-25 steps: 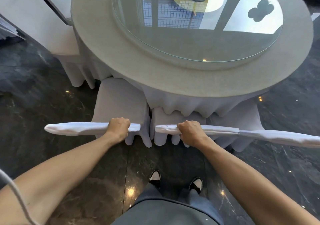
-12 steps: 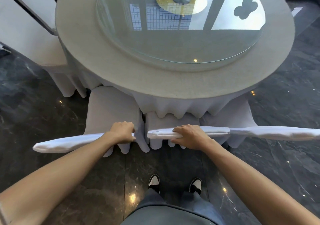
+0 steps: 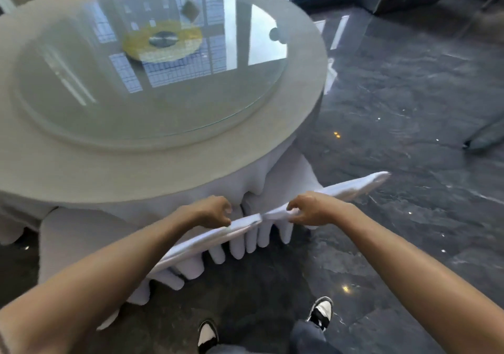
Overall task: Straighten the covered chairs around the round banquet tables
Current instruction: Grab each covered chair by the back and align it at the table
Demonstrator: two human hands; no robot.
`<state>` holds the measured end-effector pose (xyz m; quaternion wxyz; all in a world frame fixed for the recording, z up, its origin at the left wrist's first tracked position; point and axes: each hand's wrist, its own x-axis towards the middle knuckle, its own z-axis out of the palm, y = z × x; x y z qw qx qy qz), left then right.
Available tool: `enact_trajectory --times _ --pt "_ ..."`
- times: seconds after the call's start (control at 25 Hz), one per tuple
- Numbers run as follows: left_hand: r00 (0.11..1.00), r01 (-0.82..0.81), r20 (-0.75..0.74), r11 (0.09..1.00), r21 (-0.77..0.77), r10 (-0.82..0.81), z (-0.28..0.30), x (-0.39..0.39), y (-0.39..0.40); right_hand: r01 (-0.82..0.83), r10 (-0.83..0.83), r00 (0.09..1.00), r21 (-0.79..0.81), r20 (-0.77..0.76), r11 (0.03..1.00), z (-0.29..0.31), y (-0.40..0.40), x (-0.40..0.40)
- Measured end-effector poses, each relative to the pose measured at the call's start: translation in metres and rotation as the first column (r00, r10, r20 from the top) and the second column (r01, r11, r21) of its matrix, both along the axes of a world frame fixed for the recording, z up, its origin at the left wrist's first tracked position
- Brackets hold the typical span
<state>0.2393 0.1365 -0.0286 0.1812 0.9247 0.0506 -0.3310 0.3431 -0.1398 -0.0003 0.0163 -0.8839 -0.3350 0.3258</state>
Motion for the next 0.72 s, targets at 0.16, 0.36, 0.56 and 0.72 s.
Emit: enact_trajectory --times 0.16,0.36,0.56,0.72 --pt "0.998 0.030 0.052 0.996 0.085 -0.034 0.006 0.107 -0.101 0.084 -0.096 0.992 0.136 0.087 0.987 0.020 -0.104 0.084" --pt "0.979 -0.021 0.203 0.997 0.072 0.006 0.028 0.208 -0.234 0.028 -0.029 0.990 0.010 0.139 1.000 0.033 -0.222 0.183" --pt "0.960 -0.043 0.281 0.992 0.118 0.008 0.027 0.311 -0.313 0.074 -0.071 0.982 -0.012 0.177 0.997 0.033 -0.301 0.292" --pt "0.943 -0.076 0.332 0.983 0.169 0.016 0.006 0.416 -0.359 0.124 -0.129 0.966 0.034 0.225 0.992 0.005 -0.332 0.383"
